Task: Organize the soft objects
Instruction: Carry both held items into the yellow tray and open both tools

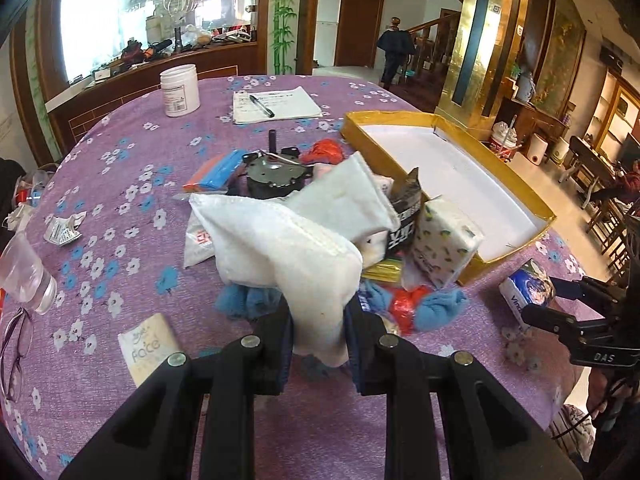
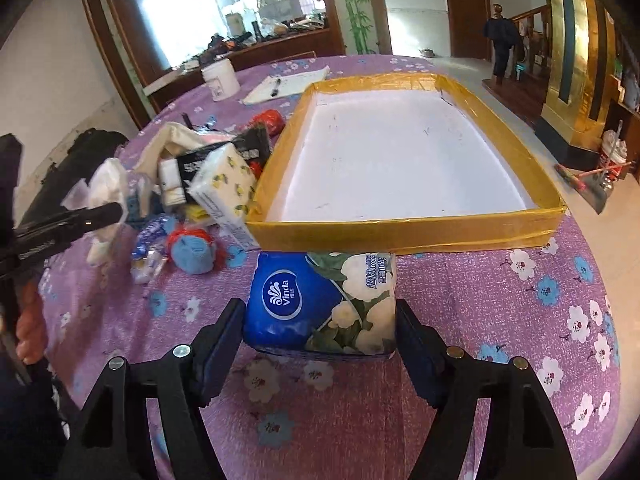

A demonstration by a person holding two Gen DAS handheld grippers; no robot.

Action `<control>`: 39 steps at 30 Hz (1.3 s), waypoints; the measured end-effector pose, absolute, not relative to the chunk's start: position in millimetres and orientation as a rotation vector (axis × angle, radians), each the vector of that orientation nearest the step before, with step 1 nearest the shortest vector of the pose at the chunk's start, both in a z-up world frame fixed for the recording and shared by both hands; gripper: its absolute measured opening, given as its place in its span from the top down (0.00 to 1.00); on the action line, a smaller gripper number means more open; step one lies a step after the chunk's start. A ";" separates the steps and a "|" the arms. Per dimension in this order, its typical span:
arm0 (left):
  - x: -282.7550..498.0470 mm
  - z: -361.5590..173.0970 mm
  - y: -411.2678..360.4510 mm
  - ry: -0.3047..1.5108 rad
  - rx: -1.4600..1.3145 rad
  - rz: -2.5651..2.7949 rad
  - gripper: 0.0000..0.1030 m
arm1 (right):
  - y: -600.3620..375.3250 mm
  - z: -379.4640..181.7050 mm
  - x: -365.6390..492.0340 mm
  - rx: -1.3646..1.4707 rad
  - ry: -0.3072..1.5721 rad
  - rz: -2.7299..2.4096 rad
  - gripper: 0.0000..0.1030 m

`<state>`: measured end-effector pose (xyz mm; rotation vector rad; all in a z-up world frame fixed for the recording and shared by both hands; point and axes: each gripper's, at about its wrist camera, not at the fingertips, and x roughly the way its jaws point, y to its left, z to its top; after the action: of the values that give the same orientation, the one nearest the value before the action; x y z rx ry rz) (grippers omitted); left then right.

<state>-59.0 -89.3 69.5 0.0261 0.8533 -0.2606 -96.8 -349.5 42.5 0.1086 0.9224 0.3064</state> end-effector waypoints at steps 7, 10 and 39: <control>-58.2 82.7 -113.9 0.836 0.050 -0.312 0.79 | -358.9 80.8 -112.2 0.119 0.824 0.346 0.25; -57.4 92.2 -128.6 0.816 0.064 -0.339 0.78 | -362.5 96.4 -110.6 0.127 0.784 0.339 0.25; 151.4 112.1 -261.1 0.930 0.091 -0.416 0.77 | -428.4 121.7 129.9 0.406 0.791 0.126 0.25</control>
<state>151.4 -261.1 112.1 0.0914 0.9297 -0.4163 129.9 -428.4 121.7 0.4058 0.7909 0.1263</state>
